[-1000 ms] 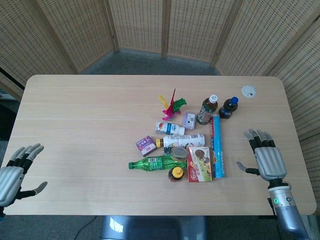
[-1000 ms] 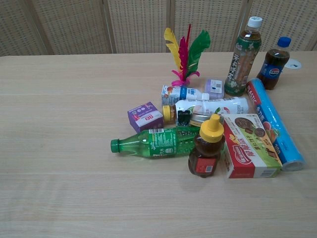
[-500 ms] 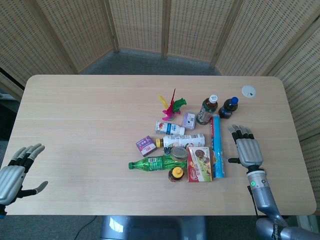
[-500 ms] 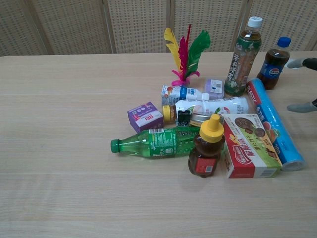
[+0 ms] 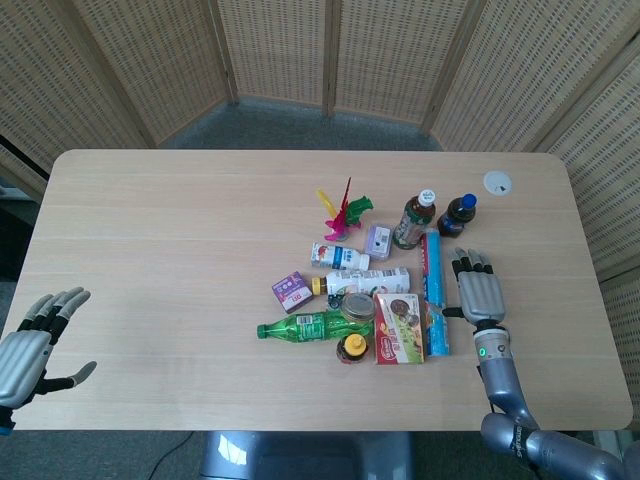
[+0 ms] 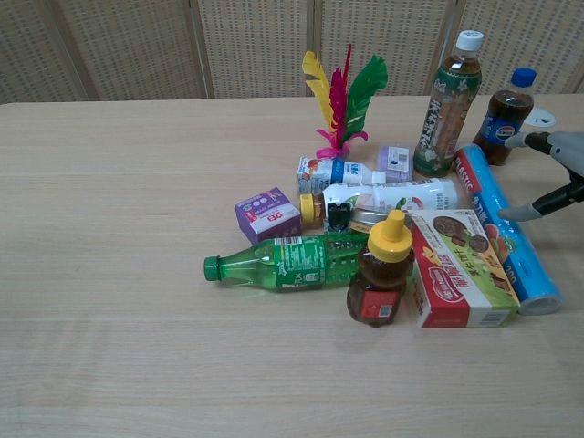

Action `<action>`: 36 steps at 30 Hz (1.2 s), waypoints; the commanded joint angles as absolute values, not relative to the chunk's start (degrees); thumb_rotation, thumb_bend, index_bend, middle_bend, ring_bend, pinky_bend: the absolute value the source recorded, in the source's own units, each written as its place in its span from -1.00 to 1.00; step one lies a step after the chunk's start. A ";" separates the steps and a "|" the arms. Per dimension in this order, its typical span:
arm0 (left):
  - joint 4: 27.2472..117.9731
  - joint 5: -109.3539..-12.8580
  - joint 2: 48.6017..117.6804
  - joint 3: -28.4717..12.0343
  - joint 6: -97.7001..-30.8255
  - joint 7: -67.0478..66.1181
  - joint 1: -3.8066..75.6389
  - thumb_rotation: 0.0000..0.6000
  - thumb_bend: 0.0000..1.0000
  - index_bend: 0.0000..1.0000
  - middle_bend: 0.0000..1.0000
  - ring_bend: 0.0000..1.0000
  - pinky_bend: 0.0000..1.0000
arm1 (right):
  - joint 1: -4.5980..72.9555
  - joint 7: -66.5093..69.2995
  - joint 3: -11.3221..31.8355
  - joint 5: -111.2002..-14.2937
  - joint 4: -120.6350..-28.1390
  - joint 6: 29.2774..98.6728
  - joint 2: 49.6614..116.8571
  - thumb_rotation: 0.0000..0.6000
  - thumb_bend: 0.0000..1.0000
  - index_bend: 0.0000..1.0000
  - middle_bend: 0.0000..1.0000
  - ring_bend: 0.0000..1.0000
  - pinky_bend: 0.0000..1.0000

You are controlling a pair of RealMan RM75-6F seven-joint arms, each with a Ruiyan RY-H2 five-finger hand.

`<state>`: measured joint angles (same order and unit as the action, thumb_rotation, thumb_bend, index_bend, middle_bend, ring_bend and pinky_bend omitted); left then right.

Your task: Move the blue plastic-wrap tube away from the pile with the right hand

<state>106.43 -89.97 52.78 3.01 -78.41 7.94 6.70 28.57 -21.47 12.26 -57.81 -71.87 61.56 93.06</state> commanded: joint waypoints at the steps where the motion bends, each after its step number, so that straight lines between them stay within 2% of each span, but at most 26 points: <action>1: 106.42 -90.07 52.87 3.01 -78.33 7.97 6.78 1.00 -0.40 -0.93 -1.00 -1.00 -1.00 | 29.16 -23.33 12.55 -56.59 -71.10 61.48 94.34 0.34 -0.72 -1.00 -1.00 -1.00 -1.00; 13: 105.66 -89.93 52.90 3.10 -78.63 8.81 6.57 1.00 -0.41 -0.93 -1.00 -1.00 -1.00 | 30.52 -25.54 12.60 -54.05 -66.79 59.28 97.40 0.34 -0.73 -1.00 -1.00 -1.00 -1.00; 36: 104.83 -90.17 53.48 2.86 -78.47 9.51 7.05 1.00 -0.40 -0.93 -1.00 -1.00 -1.00 | 28.62 -26.63 11.69 -50.55 -62.15 57.03 97.10 0.34 -0.72 -1.00 -1.00 -1.00 -1.00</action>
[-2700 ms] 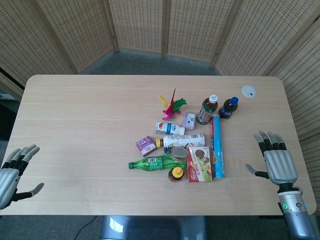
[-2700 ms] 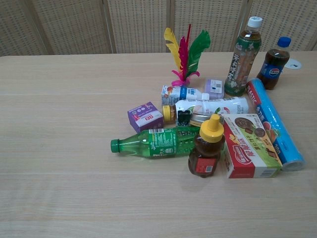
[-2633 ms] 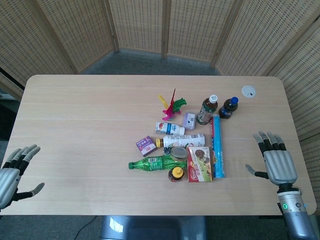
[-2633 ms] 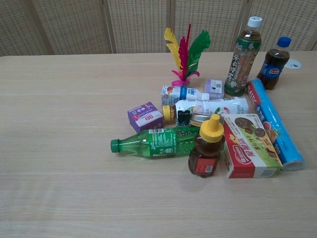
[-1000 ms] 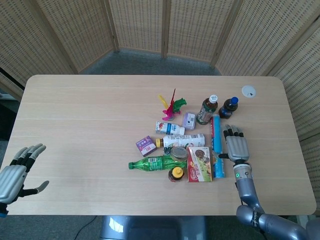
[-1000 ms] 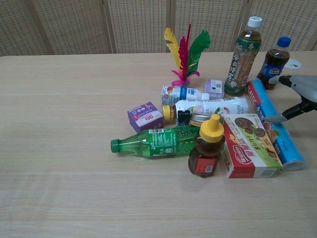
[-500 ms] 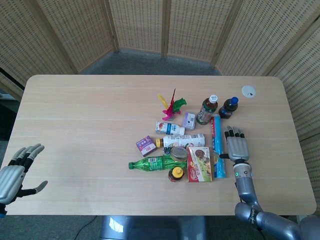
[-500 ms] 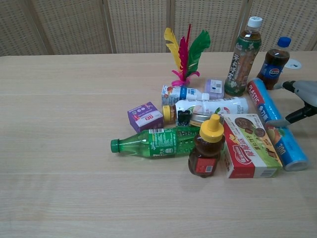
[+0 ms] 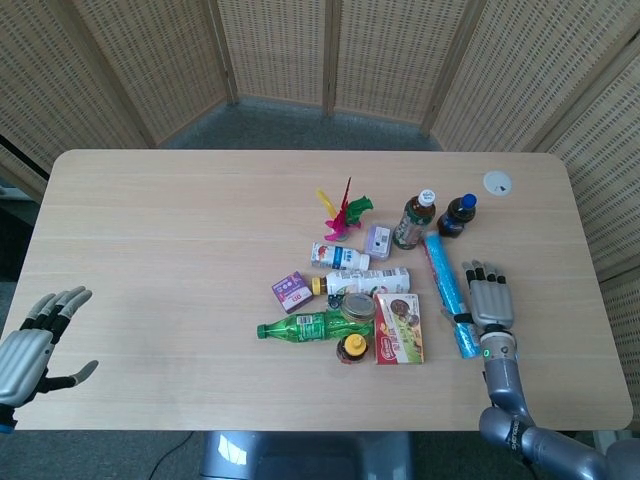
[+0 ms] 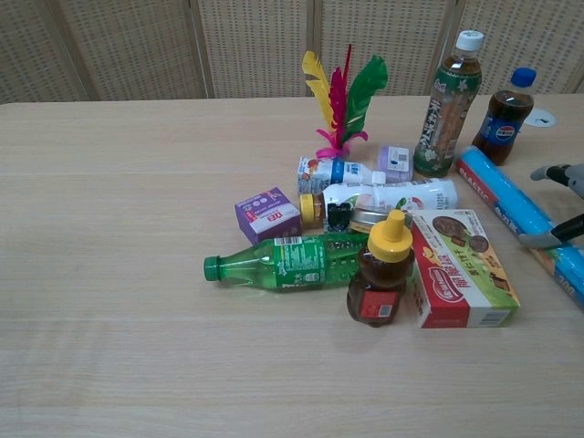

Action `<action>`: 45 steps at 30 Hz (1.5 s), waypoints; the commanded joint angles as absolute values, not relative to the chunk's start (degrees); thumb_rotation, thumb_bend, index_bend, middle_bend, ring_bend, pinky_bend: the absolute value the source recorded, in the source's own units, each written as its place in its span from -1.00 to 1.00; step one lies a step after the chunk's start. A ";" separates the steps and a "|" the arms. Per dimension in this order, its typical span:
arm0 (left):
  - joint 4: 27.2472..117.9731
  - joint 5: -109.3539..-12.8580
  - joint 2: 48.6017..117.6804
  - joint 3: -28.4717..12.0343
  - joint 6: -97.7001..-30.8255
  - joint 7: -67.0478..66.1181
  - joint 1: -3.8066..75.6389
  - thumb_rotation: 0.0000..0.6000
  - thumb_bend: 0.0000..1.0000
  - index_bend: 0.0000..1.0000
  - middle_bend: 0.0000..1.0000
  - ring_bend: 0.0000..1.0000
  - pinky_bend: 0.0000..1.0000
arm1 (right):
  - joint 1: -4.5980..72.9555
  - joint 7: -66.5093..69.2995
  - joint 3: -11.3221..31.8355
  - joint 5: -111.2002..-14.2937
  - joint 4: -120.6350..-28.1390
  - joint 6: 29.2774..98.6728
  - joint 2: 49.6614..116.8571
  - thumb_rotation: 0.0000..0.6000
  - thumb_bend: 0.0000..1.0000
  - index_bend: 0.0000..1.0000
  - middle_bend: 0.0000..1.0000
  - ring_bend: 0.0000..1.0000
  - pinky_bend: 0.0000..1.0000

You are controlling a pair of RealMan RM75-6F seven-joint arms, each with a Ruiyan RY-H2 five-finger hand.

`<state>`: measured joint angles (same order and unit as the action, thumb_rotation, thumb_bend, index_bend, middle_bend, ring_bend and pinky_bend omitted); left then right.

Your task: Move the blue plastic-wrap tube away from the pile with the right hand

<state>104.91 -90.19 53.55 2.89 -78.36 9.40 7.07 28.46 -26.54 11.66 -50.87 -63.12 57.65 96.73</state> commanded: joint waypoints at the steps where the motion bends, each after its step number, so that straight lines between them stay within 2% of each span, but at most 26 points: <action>1: 104.71 -90.12 53.42 2.83 -78.63 9.69 6.97 1.00 -0.40 -0.93 -1.00 -1.00 -1.00 | 28.77 -26.60 11.77 -50.52 -61.44 56.74 97.20 0.33 -0.71 -1.00 -1.00 -1.00 -1.00; 13: 104.27 -89.96 53.54 2.80 -79.08 10.09 6.71 1.00 -0.41 -0.94 -1.00 -1.00 -1.00 | 30.26 -26.61 12.30 -49.75 -56.55 51.70 95.29 0.33 -0.71 -1.00 -1.00 -1.00 -1.00; 16: 104.38 -90.00 53.57 2.78 -79.19 10.05 6.68 1.00 -0.41 -0.93 -1.00 -1.00 -1.00 | 30.70 -26.56 12.46 -49.78 -56.08 51.01 95.04 0.49 -0.69 -1.00 -1.00 -1.00 -1.00; 20: 104.42 -89.94 53.56 2.82 -79.18 9.95 6.64 1.00 -0.41 -0.93 -1.00 -1.00 -1.00 | 31.26 -26.27 12.46 -50.18 -55.24 50.41 95.59 0.95 -0.67 -1.00 -1.00 -1.00 -1.00; 25: 104.36 -89.81 53.29 2.85 -79.55 10.07 6.37 1.00 -0.41 -0.93 -1.00 -1.00 -1.00 | 32.31 -26.61 12.39 -49.42 -52.85 47.99 97.13 1.00 -0.66 -0.98 -0.99 -1.00 -1.00; 27: 104.23 -89.67 53.18 2.89 -79.67 10.17 6.21 1.00 -0.41 -0.93 -1.00 -1.00 -1.00 | 32.65 -26.38 12.61 -49.25 -52.14 47.57 97.71 1.00 -0.65 -0.91 -0.88 -0.91 -1.00; 30: 104.10 -89.54 53.09 2.91 -79.86 10.36 6.03 1.00 -0.41 -0.94 -1.00 -1.00 -1.00 | 33.22 -26.23 12.79 -49.28 -51.07 47.03 98.46 1.00 -0.64 -0.67 -0.56 -0.57 -0.95; 33: 103.93 -89.56 53.17 2.95 -79.86 10.52 5.96 1.00 -0.41 -0.93 -1.00 -1.00 -1.00 | 33.69 -26.05 13.02 -49.32 -50.41 46.60 98.84 1.00 -0.62 -0.35 -0.10 -0.17 -0.60; 35: 103.80 -89.52 53.29 2.97 -79.80 10.65 5.94 1.00 -0.41 -0.93 -1.00 -1.00 -1.00 | 33.90 -26.21 13.15 -48.83 -50.28 45.91 98.84 1.00 -0.62 -0.09 0.30 0.18 -0.23; 36: 103.74 -89.50 53.32 2.97 -79.76 10.69 5.95 1.00 -0.41 -0.93 -1.00 -1.00 -1.00 | 33.98 -26.42 13.13 -48.63 -50.22 45.63 98.80 1.00 -0.62 0.00 0.41 0.27 -0.13; 39: 103.59 -89.51 53.36 2.92 -79.80 10.82 5.94 1.00 -0.41 -0.93 -1.00 -1.00 -1.00 | 34.04 -26.48 13.41 -48.10 -50.38 45.62 98.72 1.00 -0.60 0.19 0.61 0.48 0.10; 45: 103.51 -89.67 53.39 2.97 -79.73 11.11 5.95 1.00 -0.40 -0.93 -1.00 -1.00 -1.00 | 33.83 -26.38 13.26 -47.52 -50.22 45.24 98.73 1.00 -0.61 0.25 0.68 0.56 0.20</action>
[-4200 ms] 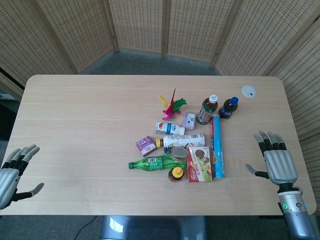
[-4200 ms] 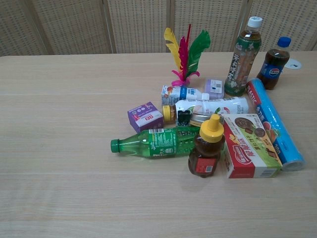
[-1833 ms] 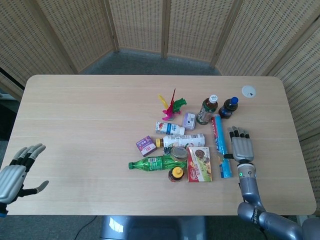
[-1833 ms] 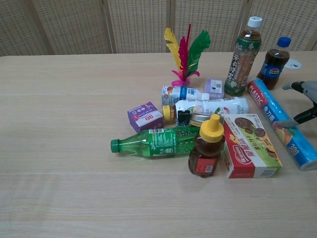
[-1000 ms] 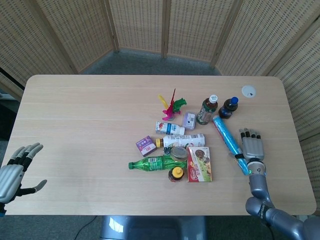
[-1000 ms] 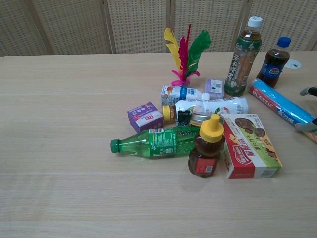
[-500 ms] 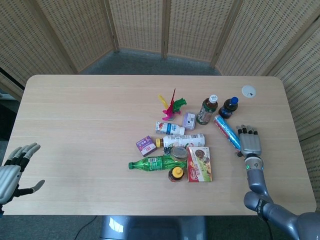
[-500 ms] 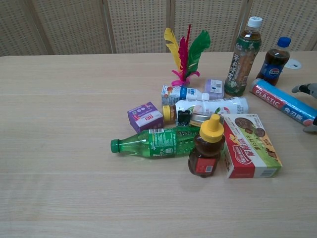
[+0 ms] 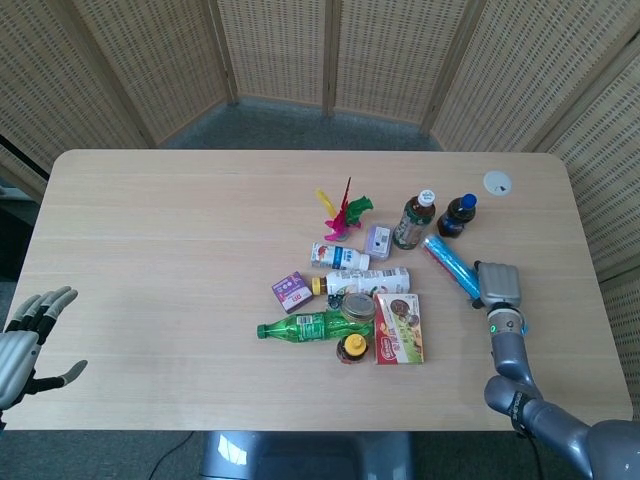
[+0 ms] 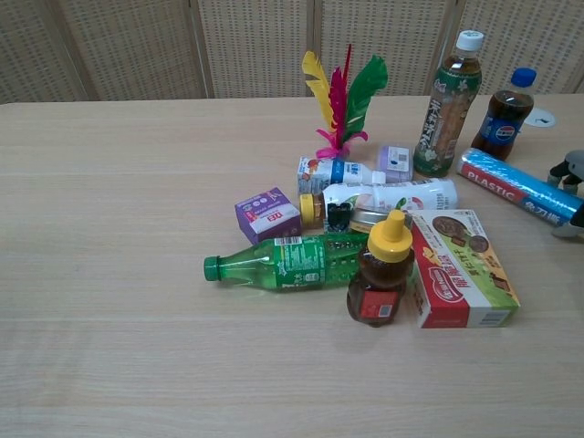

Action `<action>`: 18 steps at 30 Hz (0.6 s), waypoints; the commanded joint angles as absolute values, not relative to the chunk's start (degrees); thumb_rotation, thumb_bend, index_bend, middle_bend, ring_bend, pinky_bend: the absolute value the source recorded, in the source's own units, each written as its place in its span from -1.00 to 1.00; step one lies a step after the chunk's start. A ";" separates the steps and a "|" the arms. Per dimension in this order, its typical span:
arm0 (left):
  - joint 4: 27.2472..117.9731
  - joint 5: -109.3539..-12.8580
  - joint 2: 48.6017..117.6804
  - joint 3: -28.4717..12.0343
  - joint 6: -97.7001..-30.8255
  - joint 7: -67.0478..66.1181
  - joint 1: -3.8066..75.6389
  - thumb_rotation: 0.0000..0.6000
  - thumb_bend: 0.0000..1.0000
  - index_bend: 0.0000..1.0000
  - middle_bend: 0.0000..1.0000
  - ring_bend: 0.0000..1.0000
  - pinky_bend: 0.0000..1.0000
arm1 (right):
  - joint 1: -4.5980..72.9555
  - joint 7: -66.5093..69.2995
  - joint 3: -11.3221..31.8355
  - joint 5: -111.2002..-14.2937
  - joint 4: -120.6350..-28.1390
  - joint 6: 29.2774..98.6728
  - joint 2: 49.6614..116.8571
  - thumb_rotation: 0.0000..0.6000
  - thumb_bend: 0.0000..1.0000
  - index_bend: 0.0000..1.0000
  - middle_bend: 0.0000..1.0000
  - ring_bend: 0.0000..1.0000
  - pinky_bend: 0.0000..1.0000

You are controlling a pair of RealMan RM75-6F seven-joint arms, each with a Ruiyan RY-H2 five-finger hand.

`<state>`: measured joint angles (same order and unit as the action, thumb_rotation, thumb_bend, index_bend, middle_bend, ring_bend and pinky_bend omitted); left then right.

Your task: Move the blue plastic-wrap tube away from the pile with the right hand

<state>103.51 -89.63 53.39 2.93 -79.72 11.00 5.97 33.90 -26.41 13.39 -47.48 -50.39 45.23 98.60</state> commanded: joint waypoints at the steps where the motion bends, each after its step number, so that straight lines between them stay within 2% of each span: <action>1: 103.54 -89.72 53.33 3.01 -79.71 11.30 5.94 1.00 -0.40 -0.93 -1.00 -1.00 -1.00 | 33.77 -26.13 13.17 -47.73 -50.01 45.42 98.96 1.00 -0.61 0.25 0.68 0.56 0.20; 8: 103.49 -89.88 53.02 3.10 -79.91 11.84 5.79 1.00 -0.41 -0.93 -1.00 -1.00 -1.00 | 33.85 -25.26 13.07 -47.92 -47.82 44.83 100.58 1.00 -0.61 0.24 0.68 0.57 0.23; 14: 103.39 -89.71 52.91 3.16 -80.32 12.06 5.41 1.00 -0.41 -0.94 -1.00 -1.00 -1.00 | 33.79 -24.16 13.98 -48.39 -49.34 45.89 99.49 1.00 -0.53 0.40 0.91 0.78 0.37; 18: 103.24 -89.81 53.08 3.21 -80.22 12.12 5.41 1.00 -0.41 -0.93 -1.00 -1.00 -1.00 | 33.27 -24.30 14.78 -48.75 -53.63 48.32 96.39 1.00 -0.51 0.44 0.97 0.83 0.41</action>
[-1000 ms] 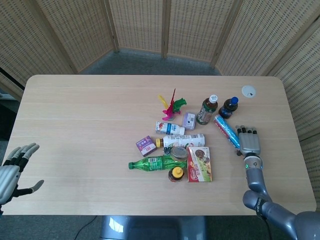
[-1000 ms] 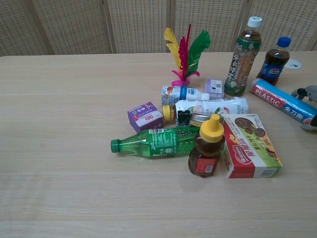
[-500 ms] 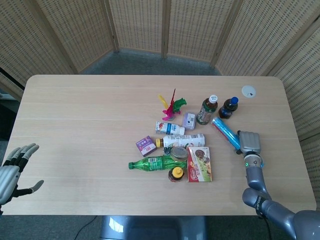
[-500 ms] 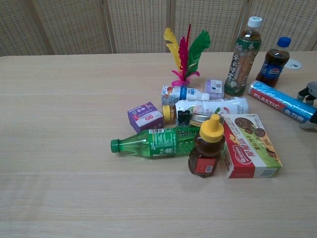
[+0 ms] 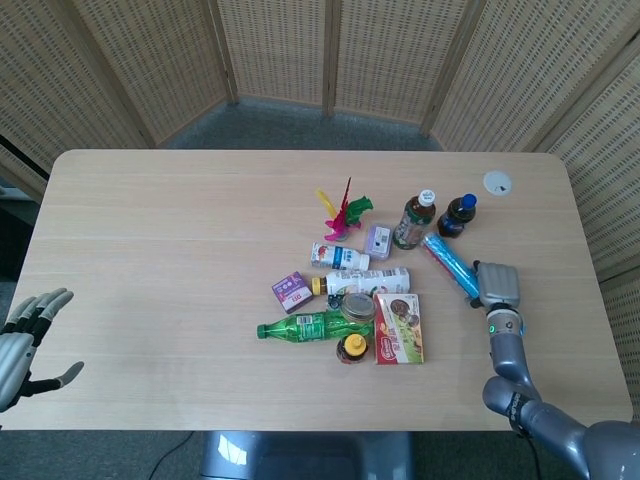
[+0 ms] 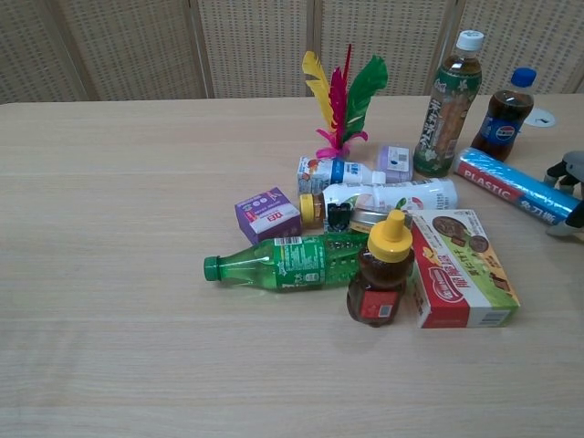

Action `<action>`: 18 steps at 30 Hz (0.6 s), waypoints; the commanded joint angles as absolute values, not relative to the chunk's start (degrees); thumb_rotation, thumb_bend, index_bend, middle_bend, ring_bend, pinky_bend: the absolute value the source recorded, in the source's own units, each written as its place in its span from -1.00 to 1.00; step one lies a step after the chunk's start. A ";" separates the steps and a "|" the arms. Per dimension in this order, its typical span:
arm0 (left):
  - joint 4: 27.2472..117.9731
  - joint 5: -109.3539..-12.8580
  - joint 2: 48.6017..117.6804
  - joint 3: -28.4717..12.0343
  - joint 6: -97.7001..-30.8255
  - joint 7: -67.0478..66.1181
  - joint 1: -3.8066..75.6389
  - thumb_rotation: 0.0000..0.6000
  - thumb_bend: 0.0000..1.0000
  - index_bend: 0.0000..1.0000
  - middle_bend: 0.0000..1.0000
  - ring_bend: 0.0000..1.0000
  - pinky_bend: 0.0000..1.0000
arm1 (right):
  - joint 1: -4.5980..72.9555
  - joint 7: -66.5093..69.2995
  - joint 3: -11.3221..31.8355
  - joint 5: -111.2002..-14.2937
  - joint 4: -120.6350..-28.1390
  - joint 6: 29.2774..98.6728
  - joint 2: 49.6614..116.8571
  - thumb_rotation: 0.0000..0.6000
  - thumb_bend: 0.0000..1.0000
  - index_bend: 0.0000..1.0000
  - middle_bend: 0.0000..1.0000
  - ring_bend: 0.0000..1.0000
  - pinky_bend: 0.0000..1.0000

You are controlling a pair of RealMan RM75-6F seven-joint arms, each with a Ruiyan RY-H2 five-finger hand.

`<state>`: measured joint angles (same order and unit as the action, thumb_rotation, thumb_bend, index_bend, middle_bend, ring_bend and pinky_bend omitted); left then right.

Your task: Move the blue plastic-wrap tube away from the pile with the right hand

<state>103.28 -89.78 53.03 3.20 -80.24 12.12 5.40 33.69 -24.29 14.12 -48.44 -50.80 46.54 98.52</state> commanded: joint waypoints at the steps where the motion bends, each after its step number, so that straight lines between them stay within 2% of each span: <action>1: 103.22 -89.85 53.17 3.20 -80.17 12.10 5.44 1.00 -0.41 -0.93 -1.00 -1.00 -1.00 | 33.04 -24.45 15.07 -48.78 -55.50 49.22 95.19 1.00 -0.51 0.45 0.98 0.85 0.42; 10: 103.03 -90.06 53.58 3.09 -79.92 12.15 5.69 1.00 -0.41 -0.93 -1.00 -1.00 -1.00 | 31.37 -25.76 16.54 -50.28 -69.51 56.23 85.77 1.00 -0.51 0.47 1.00 0.90 0.45; 18: 103.20 -90.70 53.49 3.29 -80.52 12.21 5.42 1.00 -0.41 -0.93 -1.00 -1.00 -1.00 | 31.64 -27.62 18.14 -50.69 -76.82 59.83 79.32 1.00 -0.52 0.46 1.00 0.90 0.45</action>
<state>103.17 -90.67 53.52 3.26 -80.50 12.22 5.45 31.57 -27.15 17.57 -50.49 -75.71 59.01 80.40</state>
